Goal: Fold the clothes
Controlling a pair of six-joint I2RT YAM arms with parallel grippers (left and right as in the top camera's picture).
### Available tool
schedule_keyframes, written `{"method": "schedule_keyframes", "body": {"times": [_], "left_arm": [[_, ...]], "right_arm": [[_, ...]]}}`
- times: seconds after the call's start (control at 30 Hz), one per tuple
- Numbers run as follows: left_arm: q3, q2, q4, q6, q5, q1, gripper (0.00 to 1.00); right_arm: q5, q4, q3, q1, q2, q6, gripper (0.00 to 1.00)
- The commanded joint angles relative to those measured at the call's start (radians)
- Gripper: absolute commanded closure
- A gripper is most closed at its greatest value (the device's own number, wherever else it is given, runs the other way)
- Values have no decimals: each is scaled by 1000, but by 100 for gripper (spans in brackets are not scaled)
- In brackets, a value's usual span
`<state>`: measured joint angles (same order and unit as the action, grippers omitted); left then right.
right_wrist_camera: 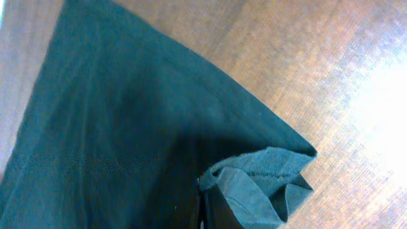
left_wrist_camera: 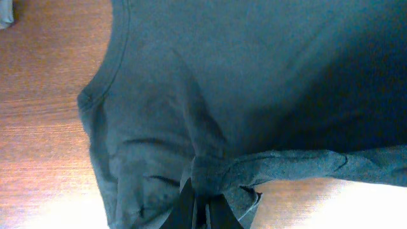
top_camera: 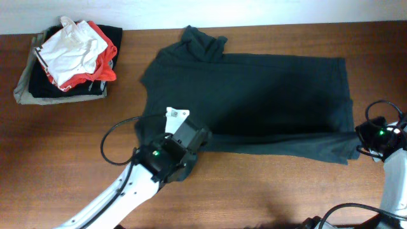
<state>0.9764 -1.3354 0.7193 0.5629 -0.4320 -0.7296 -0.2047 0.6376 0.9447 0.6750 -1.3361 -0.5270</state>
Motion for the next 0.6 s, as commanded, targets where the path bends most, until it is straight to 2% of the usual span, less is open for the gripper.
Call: {"method": "schedule_keyframes", "body": {"times": [0.0,0.17,0.4,0.57], "left_arm": [[12,-77,-48,8,-40,6,99],[12,-171,-120,8,-75,17,98],[12,-220,-256,8,-87,118,97],[12,-232,-311,8,-80,142,91]], "right_arm": [[-1,-56,15,-55,-1,-9,96],[41,-118,14,-114,-12,-40,96],[85,-182,14,-126,-129,-58,96],[82,-236,14,-126,-178,-58,96]]}}
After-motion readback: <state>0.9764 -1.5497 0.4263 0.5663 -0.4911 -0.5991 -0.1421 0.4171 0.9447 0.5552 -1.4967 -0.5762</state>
